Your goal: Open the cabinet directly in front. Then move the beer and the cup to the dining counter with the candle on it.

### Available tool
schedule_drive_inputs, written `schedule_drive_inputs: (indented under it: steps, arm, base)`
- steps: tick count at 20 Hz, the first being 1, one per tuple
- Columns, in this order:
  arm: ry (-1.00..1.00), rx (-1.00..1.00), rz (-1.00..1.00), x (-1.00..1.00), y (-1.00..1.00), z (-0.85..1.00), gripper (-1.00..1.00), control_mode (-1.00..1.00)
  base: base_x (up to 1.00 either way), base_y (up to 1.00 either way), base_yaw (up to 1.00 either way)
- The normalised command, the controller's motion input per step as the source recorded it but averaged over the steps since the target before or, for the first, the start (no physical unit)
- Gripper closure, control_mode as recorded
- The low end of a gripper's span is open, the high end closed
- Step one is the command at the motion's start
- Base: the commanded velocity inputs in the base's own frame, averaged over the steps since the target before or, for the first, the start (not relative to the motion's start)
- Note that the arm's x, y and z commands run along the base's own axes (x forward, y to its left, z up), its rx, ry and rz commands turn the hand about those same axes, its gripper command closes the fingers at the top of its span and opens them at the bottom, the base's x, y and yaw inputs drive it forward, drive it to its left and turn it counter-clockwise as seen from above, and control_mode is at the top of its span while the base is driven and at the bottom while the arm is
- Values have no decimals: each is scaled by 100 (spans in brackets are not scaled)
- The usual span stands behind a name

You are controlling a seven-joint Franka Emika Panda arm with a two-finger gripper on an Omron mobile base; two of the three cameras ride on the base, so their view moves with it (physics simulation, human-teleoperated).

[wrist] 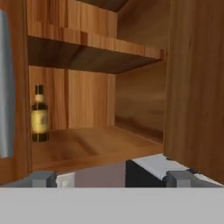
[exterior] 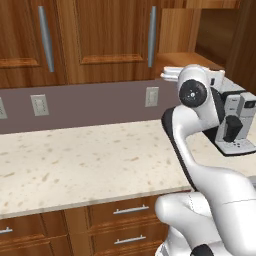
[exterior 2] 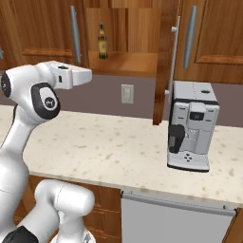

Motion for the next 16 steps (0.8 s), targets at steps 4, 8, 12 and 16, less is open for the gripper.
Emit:
schedule_drive_inputs:
  steps: [4,8,12,16]
  arm:
    - [-13,18,19,-22,100,0,-100,-100]
    - [-7,23,17,-21,86,0,-100,-100]
    - [-1,12,8,-13,27,0,-100,-100]
    - [0,0,2,0,0,4,-100,-100]
  base:
    - [0,0,0]
    - [0,0,0]
    - [0,0,0]
    - [0,0,0]
